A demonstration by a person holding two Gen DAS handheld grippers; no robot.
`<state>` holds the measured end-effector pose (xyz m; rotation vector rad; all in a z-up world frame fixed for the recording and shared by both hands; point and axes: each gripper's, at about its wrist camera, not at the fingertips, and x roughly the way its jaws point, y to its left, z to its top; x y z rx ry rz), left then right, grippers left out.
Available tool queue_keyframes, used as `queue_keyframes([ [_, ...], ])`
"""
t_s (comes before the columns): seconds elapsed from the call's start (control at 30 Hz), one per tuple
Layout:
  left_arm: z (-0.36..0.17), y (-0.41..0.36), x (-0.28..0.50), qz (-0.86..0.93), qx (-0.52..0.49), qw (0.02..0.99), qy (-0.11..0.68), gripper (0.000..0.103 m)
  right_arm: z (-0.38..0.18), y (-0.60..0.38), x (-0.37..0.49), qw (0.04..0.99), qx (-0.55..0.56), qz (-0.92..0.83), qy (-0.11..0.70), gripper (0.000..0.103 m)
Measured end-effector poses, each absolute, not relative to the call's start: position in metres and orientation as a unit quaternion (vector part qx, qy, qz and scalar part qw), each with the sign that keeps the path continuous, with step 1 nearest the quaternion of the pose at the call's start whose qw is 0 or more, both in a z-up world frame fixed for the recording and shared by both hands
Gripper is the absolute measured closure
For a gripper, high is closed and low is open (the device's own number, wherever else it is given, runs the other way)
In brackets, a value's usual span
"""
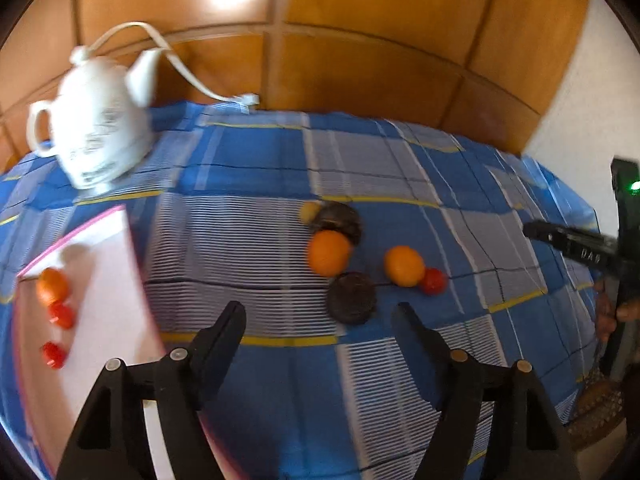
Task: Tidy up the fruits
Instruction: 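Reach the left gripper to a dark brown fruit and close on it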
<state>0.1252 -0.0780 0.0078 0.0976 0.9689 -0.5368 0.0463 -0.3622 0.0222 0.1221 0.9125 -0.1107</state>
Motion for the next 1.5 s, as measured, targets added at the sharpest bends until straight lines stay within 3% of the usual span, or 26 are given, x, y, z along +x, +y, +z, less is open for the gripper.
queue_keyframes([
  [0.17, -0.019, -0.109, 0.138, -0.252, 0.050, 0.834, 0.488, 0.030, 0.027, -0.354, 0.047, 0.900, 0.053, -0.034, 0.431, 0.076],
  [0.37, -0.043, -0.127, 0.148, -0.236, 0.050, 0.828, 0.507, 0.042, 0.031, -0.348, 0.046, 0.903, 0.063, -0.012, 0.426, 0.073],
  [0.53, -0.053, -0.130, 0.153, -0.226, 0.057, 0.833, 0.502, 0.058, 0.030, -0.341, 0.046, 0.903, 0.055, -0.002, 0.427, 0.073],
  [0.67, -0.049, -0.120, 0.144, -0.226, 0.030, 0.841, 0.491, 0.058, 0.028, -0.335, 0.046, 0.902, 0.039, 0.002, 0.430, 0.073],
  [0.97, -0.043, -0.106, 0.073, -0.247, 0.088, 0.863, 0.431, 0.058, 0.018, -0.333, 0.049, 0.894, 0.031, 0.004, 0.448, 0.073],
  [1.5, -0.059, -0.095, 0.061, -0.265, 0.071, 0.865, 0.420, 0.058, 0.015, -0.294, 0.088, 0.873, 0.097, 0.079, 0.472, 0.073],
])
